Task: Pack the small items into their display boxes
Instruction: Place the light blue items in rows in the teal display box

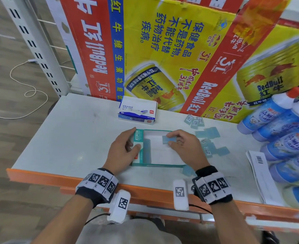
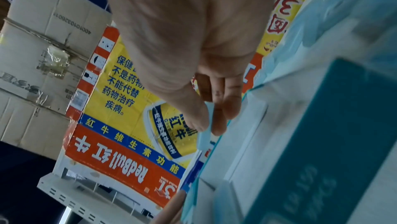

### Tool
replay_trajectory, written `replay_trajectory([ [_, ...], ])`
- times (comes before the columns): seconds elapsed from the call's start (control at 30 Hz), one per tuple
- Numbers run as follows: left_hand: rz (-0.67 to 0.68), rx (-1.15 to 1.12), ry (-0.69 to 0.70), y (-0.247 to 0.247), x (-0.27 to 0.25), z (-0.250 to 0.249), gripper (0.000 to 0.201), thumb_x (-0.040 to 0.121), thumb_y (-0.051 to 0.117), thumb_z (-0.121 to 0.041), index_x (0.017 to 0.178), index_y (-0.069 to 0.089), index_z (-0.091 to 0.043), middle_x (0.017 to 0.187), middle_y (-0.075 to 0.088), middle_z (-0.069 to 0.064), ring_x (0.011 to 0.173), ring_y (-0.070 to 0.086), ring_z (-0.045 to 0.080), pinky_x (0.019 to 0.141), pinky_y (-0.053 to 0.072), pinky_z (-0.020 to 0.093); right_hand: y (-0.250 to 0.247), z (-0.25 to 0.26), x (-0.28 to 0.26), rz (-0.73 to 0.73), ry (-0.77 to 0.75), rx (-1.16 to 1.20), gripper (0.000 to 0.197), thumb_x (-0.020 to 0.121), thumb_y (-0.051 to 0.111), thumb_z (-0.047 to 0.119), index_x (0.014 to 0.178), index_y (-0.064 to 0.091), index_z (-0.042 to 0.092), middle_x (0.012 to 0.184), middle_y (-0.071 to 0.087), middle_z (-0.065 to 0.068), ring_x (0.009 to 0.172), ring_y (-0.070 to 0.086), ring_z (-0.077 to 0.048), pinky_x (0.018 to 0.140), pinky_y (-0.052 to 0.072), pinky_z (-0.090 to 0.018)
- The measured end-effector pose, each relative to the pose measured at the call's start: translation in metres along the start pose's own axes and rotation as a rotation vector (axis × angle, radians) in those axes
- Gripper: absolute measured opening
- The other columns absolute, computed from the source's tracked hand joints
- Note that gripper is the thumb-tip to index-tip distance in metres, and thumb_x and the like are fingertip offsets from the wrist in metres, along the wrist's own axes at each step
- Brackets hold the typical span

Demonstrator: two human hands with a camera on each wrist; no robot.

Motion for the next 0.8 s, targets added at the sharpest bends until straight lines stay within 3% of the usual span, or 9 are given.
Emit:
replay_trajectory([
  [0.07, -0.002, 0.001, 0.001, 0.000, 0.000, 0.000, 0.053, 0.087, 0.066, -0.021, 0.135, 0.046, -0.027, 0.106, 0.058, -0.010, 0.078, 0.053, 0.004, 0.066, 0.044, 0.007, 0.011, 0.002, 0.000, 0.050, 0.011, 0.018, 0.023, 0.080, 0.067, 0.001, 0.097, 0.062, 0.015, 0.101, 0.067, -0.001, 0.088, 0.063, -0.016, 0.077, 0.049, -0.017],
  [0.13, -0.002, 0.007, -0.001, -0.001, 0.001, 0.000, 0.053, 0.086, 0.066, -0.021, 0.135, 0.046, -0.027, 0.107, 0.058, -0.010, 0.079, 0.053, 0.004, 0.066, 0.046, 0.009, 0.020, 0.001, 0.000, 0.097, 0.044, 0.031, 0.029, 0.077, 0.069, 0.001, 0.100, 0.059, 0.015, 0.099, 0.065, -0.003, 0.088, 0.063, -0.019, 0.078, 0.050, -0.022],
  [0.3, 0.013, 0.022, -0.012, 0.000, 0.001, 0.001, 0.055, 0.087, 0.066, -0.023, 0.137, 0.044, -0.030, 0.109, 0.056, -0.013, 0.084, 0.055, 0.003, 0.070, 0.050, 0.013, 0.029, -0.008, -0.001, 0.157, 0.018, -0.017, 0.028, 0.078, 0.063, -0.006, 0.099, 0.066, 0.013, 0.097, 0.064, 0.003, 0.088, 0.059, -0.014, 0.074, 0.045, -0.007],
  [0.43, 0.014, 0.039, -0.008, 0.000, 0.002, 0.001, 0.055, 0.086, 0.066, -0.025, 0.137, 0.043, -0.030, 0.106, 0.055, -0.016, 0.082, 0.055, 0.002, 0.068, 0.048, 0.010, 0.033, -0.015, -0.003, 0.248, 0.006, -0.035, 0.037, 0.088, 0.050, -0.006, 0.115, 0.063, 0.016, 0.116, 0.063, 0.000, 0.105, 0.056, -0.012, 0.091, 0.044, -0.016],
  [0.57, 0.008, 0.039, -0.011, 0.001, 0.002, 0.001, 0.055, 0.086, 0.066, -0.023, 0.137, 0.044, -0.027, 0.105, 0.057, -0.012, 0.079, 0.055, 0.005, 0.067, 0.047, 0.008, 0.035, -0.022, -0.003, 0.200, 0.058, -0.008, 0.021, 0.085, 0.061, 0.002, 0.100, 0.063, 0.018, 0.098, 0.065, -0.003, 0.088, 0.060, -0.019, 0.076, 0.046, -0.011],
  [0.67, 0.004, 0.037, -0.006, 0.001, 0.002, 0.001, 0.055, 0.086, 0.066, -0.023, 0.137, 0.044, -0.026, 0.106, 0.056, -0.012, 0.078, 0.055, 0.005, 0.066, 0.046, 0.007, 0.035, -0.021, -0.003, 0.206, 0.006, -0.020, 0.018, 0.084, 0.064, 0.004, 0.098, 0.068, 0.015, 0.097, 0.062, -0.004, 0.087, 0.061, -0.019, 0.082, 0.050, -0.020],
  [0.8, 0.005, 0.039, -0.002, 0.001, 0.001, 0.002, 0.055, 0.086, 0.066, -0.023, 0.137, 0.044, -0.026, 0.108, 0.055, -0.013, 0.080, 0.055, 0.006, 0.067, 0.047, 0.008, 0.036, -0.022, -0.003, 0.195, 0.007, -0.013, 0.017, 0.085, 0.066, 0.007, 0.099, 0.070, 0.015, 0.097, 0.061, -0.005, 0.087, 0.062, -0.015, 0.083, 0.050, -0.019],
])
Point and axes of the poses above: each hand's wrist, its own x-axis towards the middle knuckle, its own y-axis out of the palm, z = x × y, the point moved 2 cm from there along x, towards the middle knuckle
